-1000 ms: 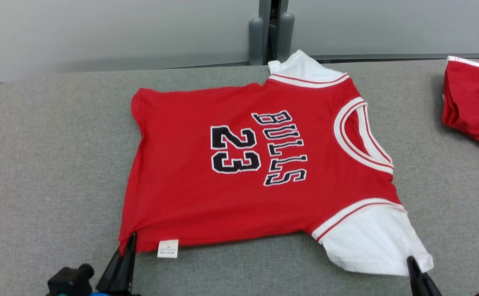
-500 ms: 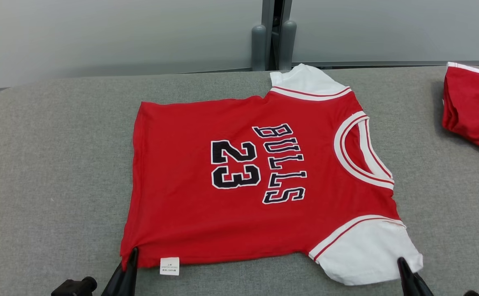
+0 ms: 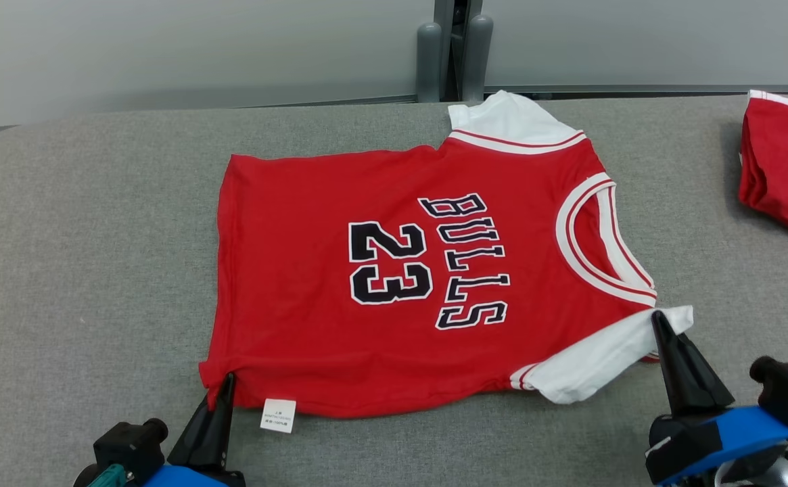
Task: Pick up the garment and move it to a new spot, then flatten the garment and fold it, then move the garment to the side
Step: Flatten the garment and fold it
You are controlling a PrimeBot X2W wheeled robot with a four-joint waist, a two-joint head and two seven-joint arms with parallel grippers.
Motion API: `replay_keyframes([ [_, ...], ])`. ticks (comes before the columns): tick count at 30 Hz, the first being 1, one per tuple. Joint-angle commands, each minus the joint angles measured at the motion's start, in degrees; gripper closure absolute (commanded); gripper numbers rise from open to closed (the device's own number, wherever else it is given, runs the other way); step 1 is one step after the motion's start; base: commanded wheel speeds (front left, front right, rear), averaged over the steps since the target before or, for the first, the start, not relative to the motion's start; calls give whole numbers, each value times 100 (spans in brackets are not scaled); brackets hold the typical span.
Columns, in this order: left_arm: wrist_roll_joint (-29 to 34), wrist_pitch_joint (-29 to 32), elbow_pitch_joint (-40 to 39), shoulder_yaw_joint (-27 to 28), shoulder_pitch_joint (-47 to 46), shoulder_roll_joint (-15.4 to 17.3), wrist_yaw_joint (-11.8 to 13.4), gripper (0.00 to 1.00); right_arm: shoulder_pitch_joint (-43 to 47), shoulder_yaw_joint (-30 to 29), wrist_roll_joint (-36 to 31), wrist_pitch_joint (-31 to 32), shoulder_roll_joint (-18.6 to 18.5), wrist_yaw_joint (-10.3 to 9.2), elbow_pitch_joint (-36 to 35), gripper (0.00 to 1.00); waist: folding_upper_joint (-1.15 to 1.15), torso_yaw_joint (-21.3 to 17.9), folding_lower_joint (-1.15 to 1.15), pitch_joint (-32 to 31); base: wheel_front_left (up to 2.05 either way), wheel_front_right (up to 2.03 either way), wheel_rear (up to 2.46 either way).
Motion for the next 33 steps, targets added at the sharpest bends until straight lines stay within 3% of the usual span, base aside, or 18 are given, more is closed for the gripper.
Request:
replay_keyframes([
  [1,13,7,14,-4,-89,9,-6,100,-150,12,-33,17,-36,-2,56,100,0,4,-1,14,0,0,0],
  [17,70,258,-174,-82,-549,71,13,100,-2094,265,-137,-99,-444,-2,1883,100,0,41,-1,259,0,0,0],
  [29,127,407,-164,-114,-978,120,-36,100,-2917,444,-157,-473,-502,-2,2911,100,0,53,-1,557,0,0,0],
  [30,130,416,-152,-113,-1014,124,-35,93,-2984,456,-159,-507,-503,-2,2976,100,0,51,-1,586,0,0,0],
  [31,128,424,-137,-112,-1050,131,-31,64,-3042,467,-168,-545,-498,-2,3043,100,0,47,-1,612,0,0,0],
  [32,135,418,-124,-108,-1095,141,-26,21,-3098,475,-172,-585,-493,-2,3102,100,0,43,-1,642,0,0,0],
  [33,151,401,-115,-97,-1140,142,-19,0,-3154,475,-174,-650,-484,-2,3163,100,0,42,-1,660,0,0,0],
])
